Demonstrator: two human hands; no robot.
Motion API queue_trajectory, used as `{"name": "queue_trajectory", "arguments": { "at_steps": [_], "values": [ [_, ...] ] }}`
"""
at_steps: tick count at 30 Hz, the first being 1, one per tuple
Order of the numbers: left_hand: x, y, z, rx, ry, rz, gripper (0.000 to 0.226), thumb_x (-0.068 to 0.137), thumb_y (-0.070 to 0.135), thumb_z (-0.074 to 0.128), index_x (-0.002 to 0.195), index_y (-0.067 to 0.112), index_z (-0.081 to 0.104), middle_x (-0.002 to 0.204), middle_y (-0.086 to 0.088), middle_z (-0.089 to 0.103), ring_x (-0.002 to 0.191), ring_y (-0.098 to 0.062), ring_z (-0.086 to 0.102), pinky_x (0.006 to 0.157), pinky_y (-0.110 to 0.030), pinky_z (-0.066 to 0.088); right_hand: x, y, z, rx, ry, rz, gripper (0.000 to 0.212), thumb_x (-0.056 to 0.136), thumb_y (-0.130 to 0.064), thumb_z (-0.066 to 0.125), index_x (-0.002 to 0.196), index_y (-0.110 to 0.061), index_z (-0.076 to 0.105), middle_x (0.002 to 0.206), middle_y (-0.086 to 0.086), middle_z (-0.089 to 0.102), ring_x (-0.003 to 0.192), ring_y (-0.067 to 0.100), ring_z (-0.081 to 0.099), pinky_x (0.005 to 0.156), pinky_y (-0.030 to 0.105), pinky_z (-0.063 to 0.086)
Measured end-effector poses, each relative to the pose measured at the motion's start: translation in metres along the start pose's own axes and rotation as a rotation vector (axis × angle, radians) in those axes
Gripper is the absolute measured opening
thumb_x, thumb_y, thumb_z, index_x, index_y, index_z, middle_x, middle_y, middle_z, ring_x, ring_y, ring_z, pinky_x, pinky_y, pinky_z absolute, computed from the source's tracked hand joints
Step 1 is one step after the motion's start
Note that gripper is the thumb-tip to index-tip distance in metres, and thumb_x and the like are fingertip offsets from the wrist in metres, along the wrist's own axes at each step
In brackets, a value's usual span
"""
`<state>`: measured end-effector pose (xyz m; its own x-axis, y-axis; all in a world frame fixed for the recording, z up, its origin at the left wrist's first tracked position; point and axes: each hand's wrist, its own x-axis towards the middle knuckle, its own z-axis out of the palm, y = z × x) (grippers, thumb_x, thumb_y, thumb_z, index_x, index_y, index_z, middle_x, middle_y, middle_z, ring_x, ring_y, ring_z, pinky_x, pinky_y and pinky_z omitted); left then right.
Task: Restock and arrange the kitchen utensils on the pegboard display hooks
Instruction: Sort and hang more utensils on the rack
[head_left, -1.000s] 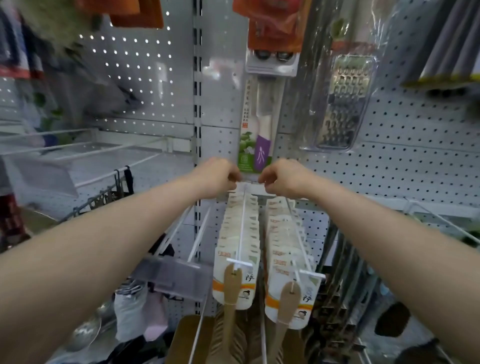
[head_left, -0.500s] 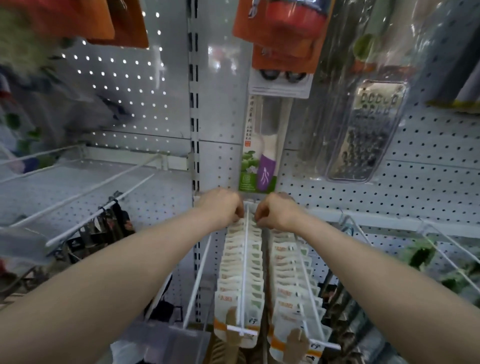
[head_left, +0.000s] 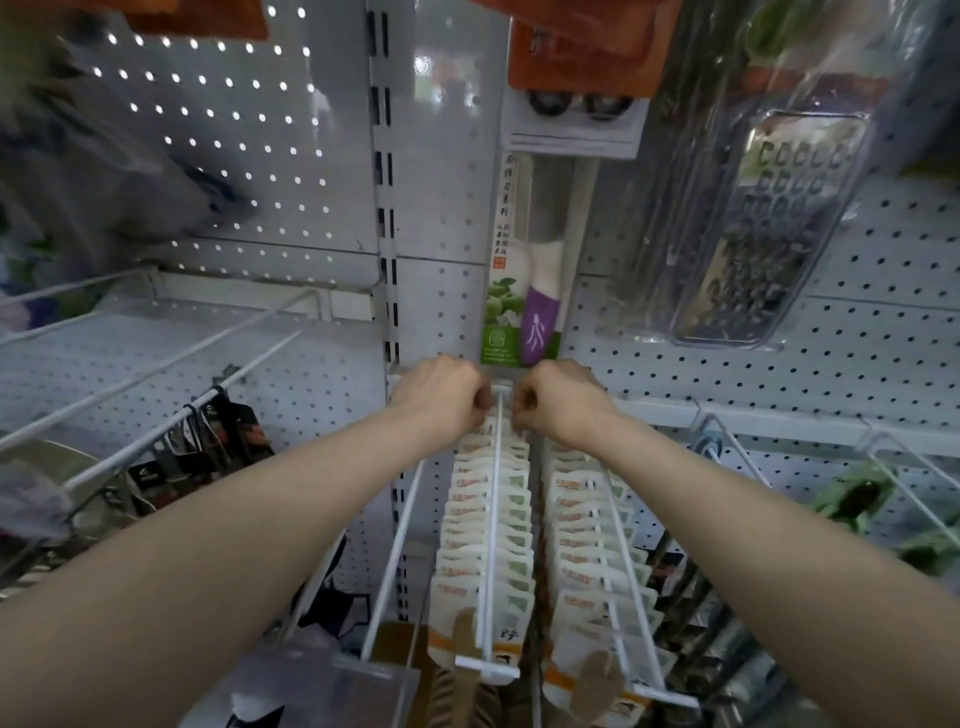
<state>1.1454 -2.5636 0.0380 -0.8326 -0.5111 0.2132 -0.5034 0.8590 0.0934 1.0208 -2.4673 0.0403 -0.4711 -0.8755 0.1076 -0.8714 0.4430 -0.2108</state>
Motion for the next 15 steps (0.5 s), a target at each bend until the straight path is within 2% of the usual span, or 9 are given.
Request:
{"name": "queue_trajectory", "arguments": {
  "at_steps": [3, 5, 8, 11, 13, 15],
  "values": [
    [-0.003, -0.003, -0.006, -0.057, -0.038, 0.015, 0.008, 0.080, 0.029, 0.071, 0.085, 0.034, 0.070, 0.097, 0.007, 0.070, 0.094, -0.017, 0.064, 0.079, -0.033, 0.055, -0.004, 0.001, -0.006, 0.090, -0.086, -0.004, 0.008, 0.076, -0.028, 0.079, 0.078, -0.024, 0.072, 0.085, -0.005, 0.070, 0.082, 0.013, 0.063, 0.073, 0.026, 0.050],
    [-0.008, -0.002, -0.007, -0.011, -0.109, 0.035, 0.007, 0.079, 0.033, 0.073, 0.085, 0.035, 0.070, 0.096, 0.011, 0.069, 0.092, -0.015, 0.063, 0.076, -0.031, 0.053, -0.009, 0.000, -0.004, 0.080, -0.149, -0.019, 0.008, 0.077, -0.026, 0.079, 0.083, -0.022, 0.075, 0.086, -0.007, 0.069, 0.081, 0.011, 0.062, 0.074, 0.025, 0.049],
    [-0.008, 0.000, -0.001, 0.072, -0.083, 0.051, 0.012, 0.081, 0.038, 0.071, 0.092, 0.035, 0.070, 0.101, 0.007, 0.069, 0.096, -0.019, 0.063, 0.075, -0.032, 0.052, -0.011, -0.003, 0.001, 0.017, -0.107, -0.046, 0.007, 0.080, -0.025, 0.077, 0.078, -0.024, 0.071, 0.086, -0.006, 0.062, 0.085, 0.014, 0.059, 0.074, 0.025, 0.044],
    [-0.006, 0.001, 0.002, 0.077, -0.043, 0.027, 0.012, 0.082, 0.036, 0.070, 0.094, 0.034, 0.070, 0.103, 0.002, 0.069, 0.096, -0.022, 0.063, 0.070, -0.030, 0.047, -0.009, -0.005, 0.005, 0.006, -0.083, -0.018, 0.015, 0.079, -0.026, 0.078, 0.073, -0.029, 0.064, 0.091, -0.002, 0.062, 0.090, 0.018, 0.059, 0.076, 0.026, 0.045],
    [-0.006, 0.000, 0.000, 0.034, -0.041, 0.023, 0.009, 0.082, 0.032, 0.070, 0.091, 0.034, 0.070, 0.101, 0.003, 0.069, 0.097, -0.021, 0.063, 0.072, -0.030, 0.048, -0.009, -0.004, 0.003, 0.023, -0.070, -0.004, 0.012, 0.077, -0.027, 0.080, 0.075, -0.027, 0.067, 0.093, -0.003, 0.066, 0.090, 0.016, 0.060, 0.078, 0.027, 0.048],
    [-0.007, -0.002, -0.004, -0.057, -0.044, 0.026, 0.008, 0.081, 0.029, 0.071, 0.085, 0.035, 0.070, 0.098, 0.008, 0.070, 0.095, -0.016, 0.064, 0.079, -0.031, 0.053, -0.013, -0.003, -0.004, 0.080, -0.068, -0.001, 0.010, 0.075, -0.026, 0.081, 0.080, -0.024, 0.073, 0.086, -0.007, 0.069, 0.084, 0.011, 0.062, 0.077, 0.026, 0.051]
  ]
}}
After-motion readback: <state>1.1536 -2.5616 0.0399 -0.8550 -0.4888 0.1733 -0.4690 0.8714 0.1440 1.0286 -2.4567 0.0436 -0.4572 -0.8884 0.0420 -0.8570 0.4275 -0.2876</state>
